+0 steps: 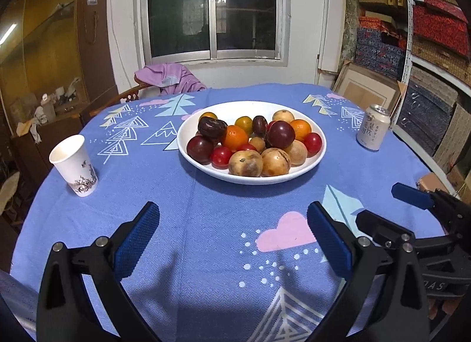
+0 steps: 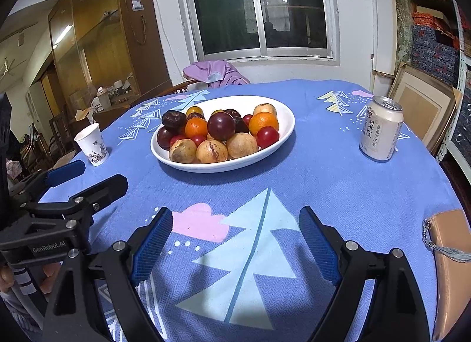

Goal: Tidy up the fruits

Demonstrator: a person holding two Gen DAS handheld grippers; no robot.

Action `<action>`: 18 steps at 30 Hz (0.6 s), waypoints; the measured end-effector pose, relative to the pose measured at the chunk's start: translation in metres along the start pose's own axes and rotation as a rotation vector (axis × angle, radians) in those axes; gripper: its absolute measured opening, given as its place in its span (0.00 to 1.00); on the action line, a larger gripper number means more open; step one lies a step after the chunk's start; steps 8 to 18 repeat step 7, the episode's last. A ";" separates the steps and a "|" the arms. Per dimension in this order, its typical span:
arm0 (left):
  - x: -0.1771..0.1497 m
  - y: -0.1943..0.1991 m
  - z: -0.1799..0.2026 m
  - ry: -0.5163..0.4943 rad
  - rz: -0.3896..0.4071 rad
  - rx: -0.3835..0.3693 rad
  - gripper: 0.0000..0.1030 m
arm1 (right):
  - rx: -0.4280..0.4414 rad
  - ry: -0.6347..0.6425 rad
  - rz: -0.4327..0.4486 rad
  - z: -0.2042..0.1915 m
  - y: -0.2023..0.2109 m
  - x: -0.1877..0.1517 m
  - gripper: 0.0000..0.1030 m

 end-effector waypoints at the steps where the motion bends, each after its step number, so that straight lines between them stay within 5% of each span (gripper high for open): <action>1: 0.000 0.000 0.000 -0.001 -0.004 0.000 0.96 | 0.000 -0.003 0.002 0.001 0.000 0.000 0.86; 18: 0.001 0.001 -0.001 -0.020 0.006 0.028 0.96 | -0.002 -0.001 0.010 0.001 0.003 0.002 0.86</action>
Point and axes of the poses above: each gripper's, at about its wrist camera, not at the fingertips, and y roughly against the way its jaws point, z to its right, x to its top, the point moved 8 cm from there along -y, roughly the way its jaws point, and after that the axes turned 10 degrees about z, right-handed, at the moved point
